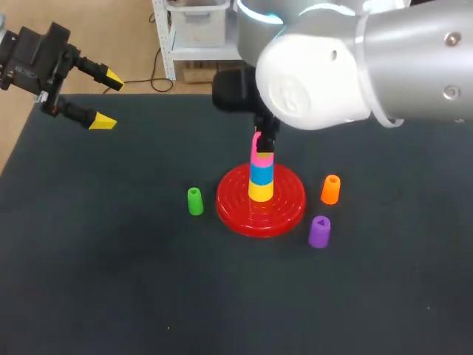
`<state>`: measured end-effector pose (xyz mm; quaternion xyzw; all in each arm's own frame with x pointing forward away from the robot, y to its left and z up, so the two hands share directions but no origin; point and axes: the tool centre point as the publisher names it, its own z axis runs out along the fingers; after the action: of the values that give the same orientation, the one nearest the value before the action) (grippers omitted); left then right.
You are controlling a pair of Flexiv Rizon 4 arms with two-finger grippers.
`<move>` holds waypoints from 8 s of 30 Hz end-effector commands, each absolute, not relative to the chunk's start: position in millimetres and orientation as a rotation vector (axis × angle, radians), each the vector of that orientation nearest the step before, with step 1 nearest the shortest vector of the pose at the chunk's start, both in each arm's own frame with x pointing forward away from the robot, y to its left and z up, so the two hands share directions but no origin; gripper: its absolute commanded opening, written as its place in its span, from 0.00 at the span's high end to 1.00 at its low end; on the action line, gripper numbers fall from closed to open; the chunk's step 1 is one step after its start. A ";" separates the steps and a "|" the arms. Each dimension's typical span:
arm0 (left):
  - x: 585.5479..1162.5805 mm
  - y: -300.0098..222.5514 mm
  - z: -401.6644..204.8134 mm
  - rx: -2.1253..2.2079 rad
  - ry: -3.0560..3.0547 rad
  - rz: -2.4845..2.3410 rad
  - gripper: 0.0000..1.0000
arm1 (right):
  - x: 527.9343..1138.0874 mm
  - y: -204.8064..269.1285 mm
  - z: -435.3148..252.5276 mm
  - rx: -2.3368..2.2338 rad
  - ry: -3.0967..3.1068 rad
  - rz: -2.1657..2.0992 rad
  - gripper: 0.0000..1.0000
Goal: Pick up and stack the cylinders on the red base in this order: pink,purple,orange,green
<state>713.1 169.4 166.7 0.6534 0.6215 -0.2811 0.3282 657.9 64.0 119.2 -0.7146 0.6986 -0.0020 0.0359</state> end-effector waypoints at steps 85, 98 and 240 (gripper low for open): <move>713.6 169.7 166.1 1.712 1.626 -0.736 0.00 | 582.3 -35.7 150.0 -1.966 2.262 0.069 0.00; 713.6 169.7 166.1 1.712 1.626 -0.736 0.00 | 554.6 -32.9 89.9 -2.001 2.362 0.068 0.00; 713.6 169.7 166.1 1.712 1.626 -0.736 0.00 | 659.5 65.7 170.0 -2.171 2.029 -0.117 1.00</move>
<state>713.1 169.3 166.7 0.6534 0.6215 -0.2811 0.3282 657.6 63.4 171.3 -0.7270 0.6800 -0.0402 0.0868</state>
